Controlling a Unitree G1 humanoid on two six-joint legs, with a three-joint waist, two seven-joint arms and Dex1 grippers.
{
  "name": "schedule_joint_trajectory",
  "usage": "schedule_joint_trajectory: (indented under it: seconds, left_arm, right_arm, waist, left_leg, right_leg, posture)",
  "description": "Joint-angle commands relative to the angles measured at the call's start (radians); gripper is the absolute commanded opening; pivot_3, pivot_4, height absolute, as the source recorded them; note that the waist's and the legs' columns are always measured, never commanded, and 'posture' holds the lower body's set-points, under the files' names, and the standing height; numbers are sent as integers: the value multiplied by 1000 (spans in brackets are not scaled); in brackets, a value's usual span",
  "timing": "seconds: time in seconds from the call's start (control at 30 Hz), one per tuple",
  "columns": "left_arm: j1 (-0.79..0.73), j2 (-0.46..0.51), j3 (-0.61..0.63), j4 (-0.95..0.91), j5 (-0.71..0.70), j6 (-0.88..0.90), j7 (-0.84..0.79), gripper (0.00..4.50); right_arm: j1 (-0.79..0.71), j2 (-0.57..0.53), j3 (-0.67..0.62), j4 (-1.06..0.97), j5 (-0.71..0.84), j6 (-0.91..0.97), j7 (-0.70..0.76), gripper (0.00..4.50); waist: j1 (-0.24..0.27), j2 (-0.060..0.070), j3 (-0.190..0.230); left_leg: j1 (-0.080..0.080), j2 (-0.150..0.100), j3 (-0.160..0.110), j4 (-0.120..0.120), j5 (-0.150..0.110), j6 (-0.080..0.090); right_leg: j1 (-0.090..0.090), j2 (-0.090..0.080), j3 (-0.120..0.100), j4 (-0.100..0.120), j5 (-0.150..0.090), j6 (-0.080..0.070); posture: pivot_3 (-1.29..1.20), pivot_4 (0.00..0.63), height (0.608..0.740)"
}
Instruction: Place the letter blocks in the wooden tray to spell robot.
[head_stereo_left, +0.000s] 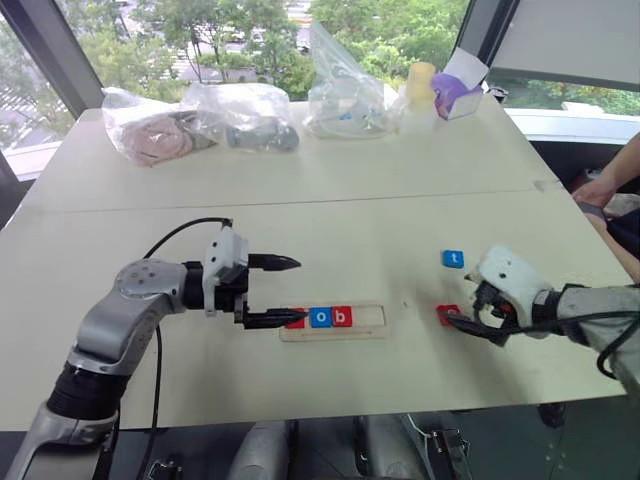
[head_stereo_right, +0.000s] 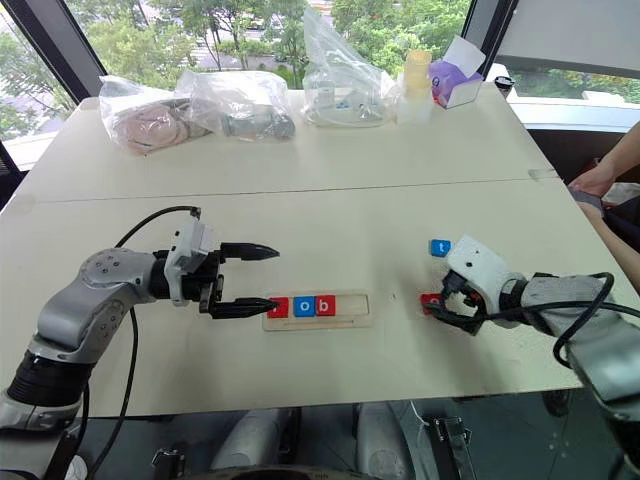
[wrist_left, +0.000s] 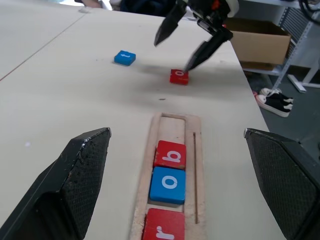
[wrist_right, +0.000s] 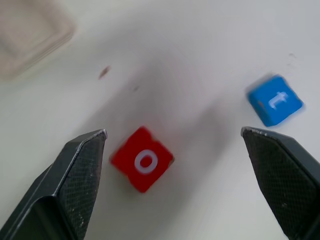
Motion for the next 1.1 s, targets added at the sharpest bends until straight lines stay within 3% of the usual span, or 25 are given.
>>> schedule_joint_trajectory:
  seconds: [0.03,0.2,0.43,0.53,0.7,0.93,1.1]
  left_arm:
    - [-14,-5,5,-12,1,-16,8,4500]
    - [-2,-4,15,-28,-1,-11,22,4500]
    - [6,-2,21,-43,-7,-4,40,4500]
    - [10,0,22,-47,-9,-2,43,4500]
    - [8,0,22,-48,-11,1,44,4500]
    - [-1,0,19,-40,-10,1,42,4500]
    - [0,1,18,-44,-11,2,40,4500]
  right_arm:
    - [-40,-34,50,154,-16,-232,186,4467]
    - [-157,-9,153,409,-82,-412,305,4467]
    - [-222,50,202,556,-115,-491,368,4467]
    - [-222,61,198,558,-115,-499,377,3638]
    - [-213,82,187,518,-106,-492,367,1112]
    - [-236,93,183,330,-71,-404,351,1091]
    - [-295,141,253,171,-67,-283,332,1091]
  waist:
    - [0,0,0]
    - [1,0,0]
    - [1,0,0]
    - [1,0,0]
    - [1,0,0]
    - [2,1,0]
    - [3,1,0]
  left_leg:
    - [0,0,0,0,0,0]
    - [0,0,0,1,0,0]
    - [0,0,-1,1,0,0]
    - [0,0,-1,2,0,-1]
    - [0,0,-1,2,0,-1]
    - [0,0,-1,2,0,-1]
    - [0,0,-1,2,0,-1]
  right_leg:
    - [0,0,0,0,0,0]
    - [0,0,1,0,0,-1]
    - [0,0,1,0,0,-1]
    - [0,0,1,1,0,-1]
    - [0,0,1,1,0,-1]
    - [0,0,2,1,0,-1]
    - [-1,-1,2,1,0,-1]
  posture:
    - [0,150,740]
    - [0,150,740]
    - [0,150,740]
    - [0,150,740]
    - [0,150,740]
    - [0,150,740]
    - [0,150,740]
